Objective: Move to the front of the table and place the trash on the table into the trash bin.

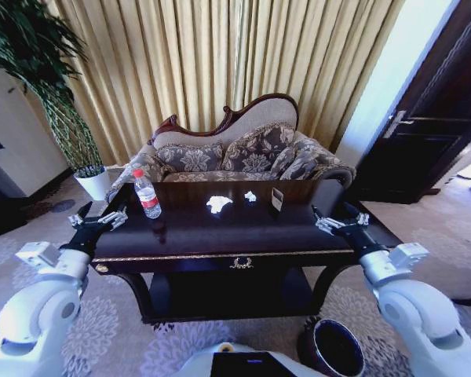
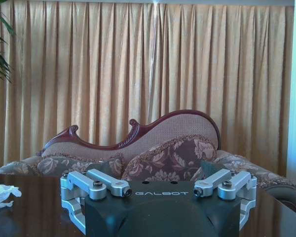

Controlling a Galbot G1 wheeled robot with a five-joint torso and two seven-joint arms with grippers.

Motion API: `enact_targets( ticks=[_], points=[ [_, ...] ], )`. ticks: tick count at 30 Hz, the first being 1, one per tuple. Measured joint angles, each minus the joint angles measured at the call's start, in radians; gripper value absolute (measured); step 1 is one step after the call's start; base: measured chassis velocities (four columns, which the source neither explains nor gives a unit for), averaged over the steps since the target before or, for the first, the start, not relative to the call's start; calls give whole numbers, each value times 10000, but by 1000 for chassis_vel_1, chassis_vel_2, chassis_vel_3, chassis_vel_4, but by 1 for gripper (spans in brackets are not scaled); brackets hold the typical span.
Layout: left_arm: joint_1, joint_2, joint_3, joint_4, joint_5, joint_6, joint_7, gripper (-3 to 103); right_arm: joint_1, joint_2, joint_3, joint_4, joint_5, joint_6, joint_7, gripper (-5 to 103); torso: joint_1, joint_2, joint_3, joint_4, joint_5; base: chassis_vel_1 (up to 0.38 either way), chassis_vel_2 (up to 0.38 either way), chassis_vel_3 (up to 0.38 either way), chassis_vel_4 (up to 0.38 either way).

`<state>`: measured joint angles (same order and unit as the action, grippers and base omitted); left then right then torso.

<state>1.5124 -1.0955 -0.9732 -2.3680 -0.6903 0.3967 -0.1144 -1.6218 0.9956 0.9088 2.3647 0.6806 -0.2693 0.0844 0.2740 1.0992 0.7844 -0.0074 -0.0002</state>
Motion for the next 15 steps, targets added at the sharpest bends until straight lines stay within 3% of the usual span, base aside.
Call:
enact_targets(
  ticks=[9, 12, 15],
  points=[
    [38, -45, 22, -60, 7, 4, 2, 100, 1, -13, -32, -24, -196, 71, 54, 100, -1, 1, 1, 0, 1, 0, 0, 0, 0],
    [77, -51, 6, -102, 8, 17, -14, 100, 42, -155, -61, -8, -254, -129, 113, 100, 1, 1, 1, -1, 0, 0, 0, 0, 0],
    [176, -56, -45, -234, 12, 26, -50, 100, 277, -647, -86, 17, 365, -754, 569, 100, 0, 2, 0, 0, 1, 0, 0, 0, 0]
  ],
)
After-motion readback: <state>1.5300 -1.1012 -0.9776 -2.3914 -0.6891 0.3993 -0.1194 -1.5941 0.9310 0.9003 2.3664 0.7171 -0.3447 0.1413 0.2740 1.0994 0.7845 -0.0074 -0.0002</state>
